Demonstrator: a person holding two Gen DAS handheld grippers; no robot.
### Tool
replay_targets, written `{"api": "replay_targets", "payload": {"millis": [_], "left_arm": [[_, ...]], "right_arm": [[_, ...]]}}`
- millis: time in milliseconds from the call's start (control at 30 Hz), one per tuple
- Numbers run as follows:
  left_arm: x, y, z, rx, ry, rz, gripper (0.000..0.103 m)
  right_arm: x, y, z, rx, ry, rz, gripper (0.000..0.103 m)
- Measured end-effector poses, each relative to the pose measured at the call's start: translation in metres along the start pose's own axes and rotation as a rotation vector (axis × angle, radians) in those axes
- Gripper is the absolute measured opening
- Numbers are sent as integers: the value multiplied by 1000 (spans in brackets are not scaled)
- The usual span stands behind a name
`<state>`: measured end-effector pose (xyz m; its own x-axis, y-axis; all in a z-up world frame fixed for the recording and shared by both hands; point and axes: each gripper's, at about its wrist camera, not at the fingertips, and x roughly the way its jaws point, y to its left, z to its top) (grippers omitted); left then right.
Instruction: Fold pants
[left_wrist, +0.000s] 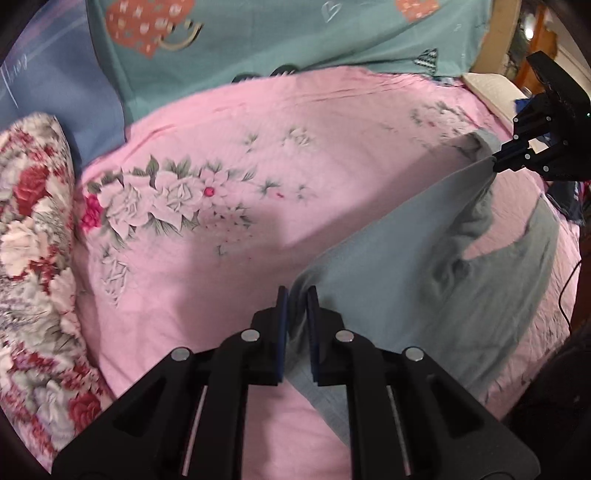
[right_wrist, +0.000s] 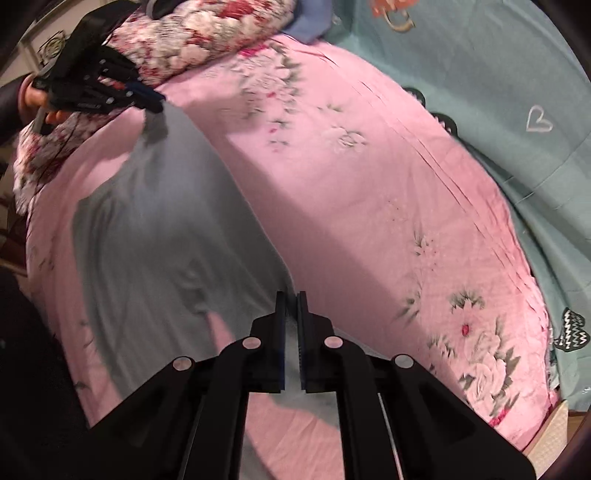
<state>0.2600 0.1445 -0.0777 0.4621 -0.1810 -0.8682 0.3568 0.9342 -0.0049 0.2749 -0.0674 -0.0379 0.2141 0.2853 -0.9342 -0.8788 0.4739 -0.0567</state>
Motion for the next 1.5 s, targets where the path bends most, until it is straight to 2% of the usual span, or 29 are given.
{"api": "replay_targets", "payload": {"millis": [133, 233, 333, 500, 600, 700, 733, 767, 800, 833, 900, 1000, 1100, 1167, 1233, 1300, 1333, 1433, 1500], "left_arm": [[-40, -27, -35, 21, -22, -16, 10], [-45, -53, -69, 32, 14, -32, 10], [-34, -71, -108, 26, 84, -52, 10], [2, -87, -161, -36, 187, -54, 10], [16, -89, -181, -71, 212, -41, 10], [14, -86, -188, -129, 198, -32, 10], [11, -84, -188, -143, 208, -27, 14], [1, -84, -189, -157, 217, -13, 37], [-12, -84, -190, -161, 199, 18, 58], [-25, -86, -190, -162, 170, 46, 64], [-56, -93, -181, -160, 123, 79, 69], [-81, -125, -143, -123, 10, 60, 78], [-64, -177, -91, -88, -77, -75, 78], [-37, -216, -60, -83, -93, -164, 76], [1, -256, -31, -84, -71, -239, 71], [36, -283, -13, -116, -12, -263, 58], [51, -294, -8, -132, 14, -269, 54], [92, -314, 1, -174, 106, -218, 50], [105, -318, 2, -213, 149, -197, 48]], "right_arm": [[-34, 45, -34, -64, -10, 9, 5], [-36, 88, -62, -130, 7, -7, 5], [-14, 128, -92, -163, 47, -11, 5], [27, 159, -123, -133, 100, -16, 3], [43, 166, -131, -118, 115, -33, 4], [46, 166, -131, -71, 91, -55, 7], [44, 162, -130, -33, 88, -45, 10], [39, 158, -129, 3, 94, -26, 17], [32, 152, -129, 50, 96, -1, 26], [19, 140, -130, 115, 76, 21, 28], [-7, 114, -136, 208, 32, 22, 46], [-45, 59, -149, 296, -20, -80, 46], [-71, -17, -165, 355, -41, -147, 46], [-76, -75, -176, 397, -39, -186, 46], [-72, -126, -185, 418, -21, -158, 46], [-62, -172, -194, 418, -5, -160, 46], [-52, -190, -194, 402, 5, -145, 46], [-26, -218, -202, 320, 49, -140, 46], [-7, -233, -204, 283, 74, -126, 46]]}}
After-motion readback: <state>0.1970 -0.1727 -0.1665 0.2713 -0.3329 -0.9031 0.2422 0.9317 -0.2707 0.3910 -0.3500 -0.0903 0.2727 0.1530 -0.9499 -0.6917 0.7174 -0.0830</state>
